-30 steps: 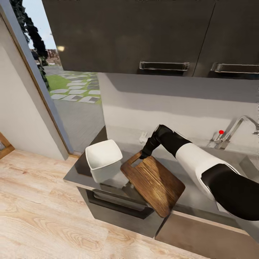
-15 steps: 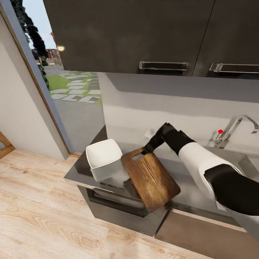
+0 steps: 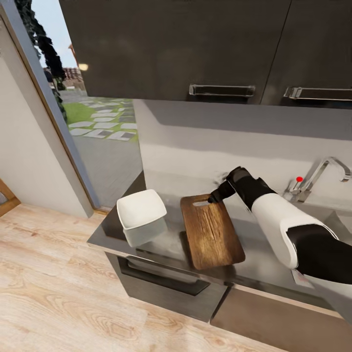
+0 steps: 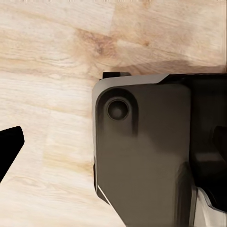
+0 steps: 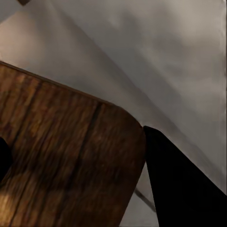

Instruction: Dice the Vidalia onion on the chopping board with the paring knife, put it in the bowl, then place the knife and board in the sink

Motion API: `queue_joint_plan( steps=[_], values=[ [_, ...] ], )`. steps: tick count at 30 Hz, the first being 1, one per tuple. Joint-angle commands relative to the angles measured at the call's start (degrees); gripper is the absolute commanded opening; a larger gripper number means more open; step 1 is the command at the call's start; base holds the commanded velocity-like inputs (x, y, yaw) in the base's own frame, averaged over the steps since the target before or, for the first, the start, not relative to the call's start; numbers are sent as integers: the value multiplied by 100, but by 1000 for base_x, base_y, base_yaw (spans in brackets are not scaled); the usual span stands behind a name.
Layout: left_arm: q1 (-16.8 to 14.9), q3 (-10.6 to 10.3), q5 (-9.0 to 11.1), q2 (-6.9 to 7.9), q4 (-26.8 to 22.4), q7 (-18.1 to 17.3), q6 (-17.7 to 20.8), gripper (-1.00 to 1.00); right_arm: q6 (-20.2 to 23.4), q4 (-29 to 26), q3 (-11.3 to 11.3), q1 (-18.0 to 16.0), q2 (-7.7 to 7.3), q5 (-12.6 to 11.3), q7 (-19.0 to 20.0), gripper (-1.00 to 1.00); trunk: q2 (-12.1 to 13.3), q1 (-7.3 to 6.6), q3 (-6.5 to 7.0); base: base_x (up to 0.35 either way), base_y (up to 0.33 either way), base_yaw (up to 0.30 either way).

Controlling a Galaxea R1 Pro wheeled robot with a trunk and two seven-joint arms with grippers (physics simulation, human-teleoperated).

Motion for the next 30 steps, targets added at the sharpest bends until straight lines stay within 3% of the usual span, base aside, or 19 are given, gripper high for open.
queue_joint_plan(
  steps=[1, 4, 8, 9, 15, 19, 25, 30],
  values=[
    [0, -14, -3, -13, -4, -1, -10, 100, 38, 6, -16, -4, -15, -1, 46, -100, -10, 3, -1, 0, 0, -8],
    [0, -108, -12, -54, 3, -1, -10, 100, 48, 112, -219, -4, -74, -7, 33, -100, -10, 3, 25, 0, 0, -3],
    [0, -179, -14, -72, 33, -1, -10, 100, 53, 150, -1077, -4, -126, -3, -53, -100, -10, 3, 61, 0, 0, 0],
    [0, -182, -15, -71, 35, -1, -10, 100, 54, 151, -1142, -4, -130, -3, -98, -100, -10, 3, 71, 0, 0, 0],
    [0, -187, -15, -74, 38, -1, -10, 100, 40, 189, -1273, -4, -130, -3, -366, -100, -10, 3, 126, 0, 0, 0],
    [0, -187, -15, -75, 36, -1, -10, 100, 37, 189, -1297, -4, -121, -3, -437, -100, -10, 3, 163, 0, 0, 0],
    [0, -188, -6, -75, 37, -1, -10, 100, 29, 210, -1308, -4, -105, -10, -848, -100, -10, 3, 203, 0, 0, 0],
    [0, -188, 1, -75, 38, -1, -10, 100, 28, 214, -1336, -4, -121, -8, -914, -100, -10, 3, 209, 0, 0, 0]
  ],
)
